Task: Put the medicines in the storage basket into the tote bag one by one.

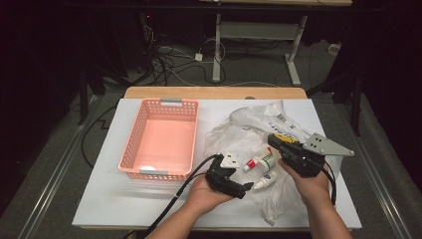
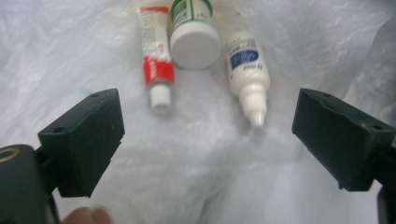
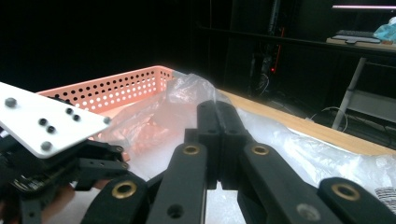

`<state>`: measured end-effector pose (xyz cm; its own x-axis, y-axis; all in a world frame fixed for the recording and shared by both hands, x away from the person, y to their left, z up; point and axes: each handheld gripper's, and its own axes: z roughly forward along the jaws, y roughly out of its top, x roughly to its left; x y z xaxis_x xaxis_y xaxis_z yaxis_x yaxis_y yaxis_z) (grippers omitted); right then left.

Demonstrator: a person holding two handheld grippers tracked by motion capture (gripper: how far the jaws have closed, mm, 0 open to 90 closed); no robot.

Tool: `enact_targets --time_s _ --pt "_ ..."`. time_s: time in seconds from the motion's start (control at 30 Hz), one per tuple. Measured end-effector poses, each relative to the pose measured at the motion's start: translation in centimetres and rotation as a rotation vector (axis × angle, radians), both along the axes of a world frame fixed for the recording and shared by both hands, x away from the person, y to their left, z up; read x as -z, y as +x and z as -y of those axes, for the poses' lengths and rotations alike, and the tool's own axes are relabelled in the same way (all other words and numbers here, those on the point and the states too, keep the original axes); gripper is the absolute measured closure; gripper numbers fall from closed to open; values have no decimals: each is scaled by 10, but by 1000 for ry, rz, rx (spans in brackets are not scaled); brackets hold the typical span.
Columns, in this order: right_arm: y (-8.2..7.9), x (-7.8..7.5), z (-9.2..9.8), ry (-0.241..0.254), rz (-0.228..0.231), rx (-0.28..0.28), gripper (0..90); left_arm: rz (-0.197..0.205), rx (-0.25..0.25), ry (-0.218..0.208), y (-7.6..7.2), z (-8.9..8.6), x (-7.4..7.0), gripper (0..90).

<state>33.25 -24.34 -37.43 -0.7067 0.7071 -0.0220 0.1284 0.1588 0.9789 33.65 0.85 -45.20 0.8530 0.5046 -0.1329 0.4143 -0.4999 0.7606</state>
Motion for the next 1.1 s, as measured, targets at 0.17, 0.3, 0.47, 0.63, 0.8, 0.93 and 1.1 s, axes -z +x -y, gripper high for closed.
enact_targets --time_s 0.17,0.3,0.47,0.63,0.8,0.93,1.1 --pt "0 0 -1 -5 -5 1 900 -20 -16 56 -4 -13 8 34" --pt "-1 0 -1 -5 -6 2 900 -35 -27 122 -6 -17 20 3" --pt "0 1 -1 -3 -9 1 900 -45 -42 179 -4 -16 32 2" --pt "0 2 -3 -9 -8 0 900 -22 -45 197 -3 -8 33 13" --pt "0 3 -4 -13 -9 -1 900 -5 -41 170 -4 -9 32 164" --pt "0 2 -5 -16 -6 -3 900 8 -28 151 -3 -8 31 316" --pt "1 3 -6 -16 -13 -5 900 5 -65 140 -2 -7 31 488"
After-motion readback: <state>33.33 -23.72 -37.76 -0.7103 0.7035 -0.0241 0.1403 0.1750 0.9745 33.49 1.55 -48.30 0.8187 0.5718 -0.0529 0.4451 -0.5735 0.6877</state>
